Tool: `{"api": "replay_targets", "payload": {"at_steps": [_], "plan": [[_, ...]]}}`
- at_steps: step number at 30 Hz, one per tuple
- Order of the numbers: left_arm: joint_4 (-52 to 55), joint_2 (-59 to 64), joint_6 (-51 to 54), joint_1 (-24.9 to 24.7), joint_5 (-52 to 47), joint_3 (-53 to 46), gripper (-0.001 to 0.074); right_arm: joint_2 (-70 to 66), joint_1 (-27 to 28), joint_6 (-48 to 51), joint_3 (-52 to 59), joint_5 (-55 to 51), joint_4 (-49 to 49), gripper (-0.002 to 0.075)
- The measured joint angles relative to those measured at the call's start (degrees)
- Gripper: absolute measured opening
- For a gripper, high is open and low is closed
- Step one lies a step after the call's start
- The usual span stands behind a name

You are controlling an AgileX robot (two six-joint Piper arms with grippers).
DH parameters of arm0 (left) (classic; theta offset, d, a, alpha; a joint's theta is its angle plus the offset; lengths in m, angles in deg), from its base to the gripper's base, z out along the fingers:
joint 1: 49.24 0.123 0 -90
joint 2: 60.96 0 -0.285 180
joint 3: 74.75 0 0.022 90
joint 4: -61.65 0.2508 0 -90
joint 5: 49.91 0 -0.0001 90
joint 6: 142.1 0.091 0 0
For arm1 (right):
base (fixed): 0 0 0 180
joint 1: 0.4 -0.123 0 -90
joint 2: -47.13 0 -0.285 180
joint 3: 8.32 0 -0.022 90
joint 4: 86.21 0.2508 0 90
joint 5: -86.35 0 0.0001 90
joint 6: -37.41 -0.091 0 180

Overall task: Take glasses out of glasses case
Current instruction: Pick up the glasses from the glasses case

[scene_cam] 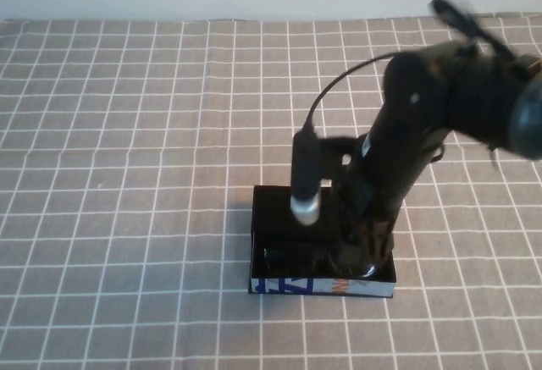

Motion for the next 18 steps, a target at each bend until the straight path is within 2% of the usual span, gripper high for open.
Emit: {"api": "replay_targets", "payload": {"at_steps": [18], "plan": [[0.0, 0.0, 0.0, 0.0, 0.0, 0.0, -0.0004, -5.6, -1.9, 0.0, -0.4, 5.9, 2.1, 0.0419]]}}
